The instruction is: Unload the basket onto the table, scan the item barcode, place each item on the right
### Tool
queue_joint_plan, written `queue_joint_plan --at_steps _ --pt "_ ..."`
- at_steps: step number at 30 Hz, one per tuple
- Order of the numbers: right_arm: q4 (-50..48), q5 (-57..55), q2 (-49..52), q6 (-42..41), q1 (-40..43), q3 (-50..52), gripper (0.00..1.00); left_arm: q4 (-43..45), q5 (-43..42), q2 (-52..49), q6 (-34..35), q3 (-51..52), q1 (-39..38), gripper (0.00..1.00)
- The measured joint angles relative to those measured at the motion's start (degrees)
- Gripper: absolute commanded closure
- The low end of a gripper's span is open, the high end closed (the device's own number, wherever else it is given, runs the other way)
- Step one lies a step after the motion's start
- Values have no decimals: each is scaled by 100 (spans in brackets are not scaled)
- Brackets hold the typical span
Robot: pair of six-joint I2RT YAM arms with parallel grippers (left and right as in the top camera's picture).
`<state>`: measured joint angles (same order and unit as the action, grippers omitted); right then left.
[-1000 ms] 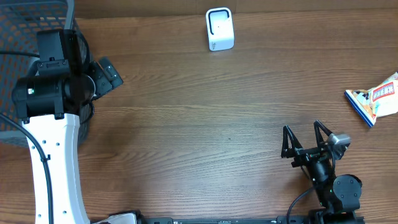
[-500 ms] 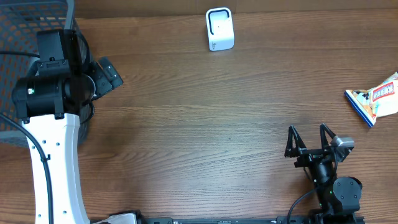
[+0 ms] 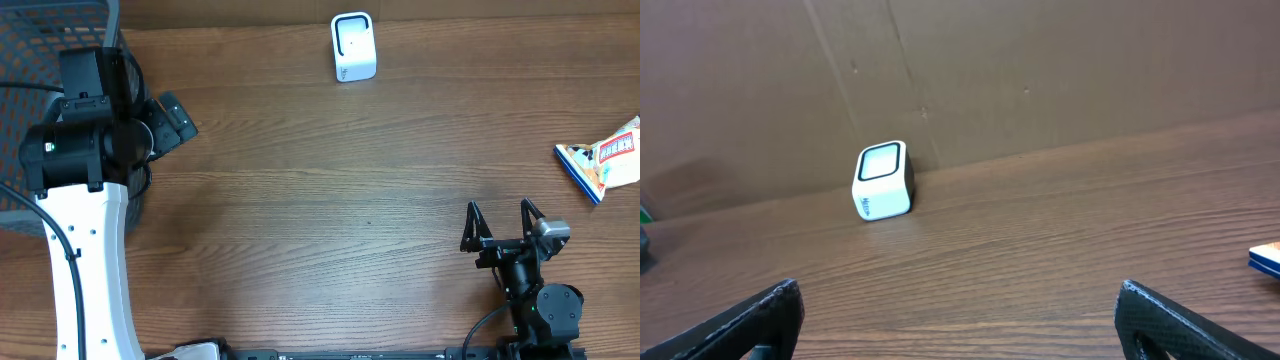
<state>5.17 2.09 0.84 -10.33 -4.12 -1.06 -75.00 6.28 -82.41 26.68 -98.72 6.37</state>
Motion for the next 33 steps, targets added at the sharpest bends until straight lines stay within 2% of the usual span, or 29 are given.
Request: queue_joint_plan --at_steps 33 --pt "-2 -149 0 546 0 0 0 0 0 0 0 0 0 0"
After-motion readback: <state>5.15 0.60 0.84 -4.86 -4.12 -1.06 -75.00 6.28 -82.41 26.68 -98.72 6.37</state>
